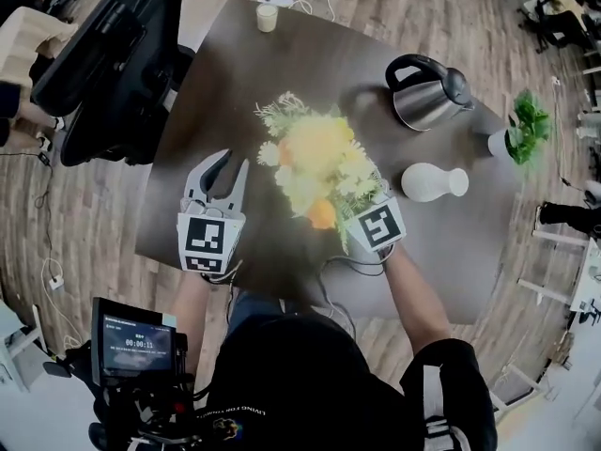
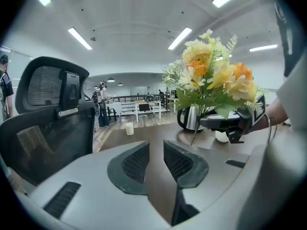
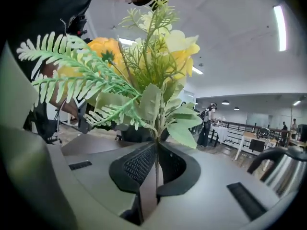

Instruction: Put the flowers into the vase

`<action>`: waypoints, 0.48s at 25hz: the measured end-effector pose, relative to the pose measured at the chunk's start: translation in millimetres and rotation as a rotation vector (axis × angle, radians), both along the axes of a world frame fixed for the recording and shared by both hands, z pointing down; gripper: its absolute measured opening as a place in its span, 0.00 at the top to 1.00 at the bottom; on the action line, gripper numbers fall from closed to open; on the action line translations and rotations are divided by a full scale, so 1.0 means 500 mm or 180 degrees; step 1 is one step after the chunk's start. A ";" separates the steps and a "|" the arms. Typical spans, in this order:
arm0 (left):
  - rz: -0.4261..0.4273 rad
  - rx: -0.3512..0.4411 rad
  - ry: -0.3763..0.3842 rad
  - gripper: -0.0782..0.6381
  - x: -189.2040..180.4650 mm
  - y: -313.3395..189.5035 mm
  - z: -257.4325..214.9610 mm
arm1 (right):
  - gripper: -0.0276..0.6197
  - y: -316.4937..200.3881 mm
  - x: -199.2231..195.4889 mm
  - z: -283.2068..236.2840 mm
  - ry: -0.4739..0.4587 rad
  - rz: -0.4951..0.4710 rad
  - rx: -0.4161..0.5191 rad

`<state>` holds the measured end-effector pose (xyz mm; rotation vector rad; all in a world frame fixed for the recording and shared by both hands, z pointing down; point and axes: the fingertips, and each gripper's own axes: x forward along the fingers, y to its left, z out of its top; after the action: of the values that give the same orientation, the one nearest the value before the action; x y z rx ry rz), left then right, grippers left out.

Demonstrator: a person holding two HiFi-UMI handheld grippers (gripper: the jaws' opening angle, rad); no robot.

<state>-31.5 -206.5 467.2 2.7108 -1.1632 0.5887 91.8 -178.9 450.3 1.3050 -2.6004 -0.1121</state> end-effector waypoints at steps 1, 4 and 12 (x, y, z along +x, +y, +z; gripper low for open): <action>0.0031 0.0001 -0.0003 0.76 0.009 0.022 -0.004 | 0.90 0.023 0.010 -0.002 -0.0043 0.0025 -0.0044; 0.0121 -0.0014 -0.0016 0.76 0.017 0.088 -0.031 | 0.90 0.090 0.026 -0.028 -0.0126 0.0131 -0.0128; 0.0290 -0.0009 0.0014 0.76 0.040 0.217 -0.080 | 0.90 0.242 0.096 -0.098 -0.0424 0.0527 -0.0174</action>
<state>-11.4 -97.9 427.0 2.7734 -1.0418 0.5952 140.1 -58.1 401.6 1.5501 -2.5684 0.0760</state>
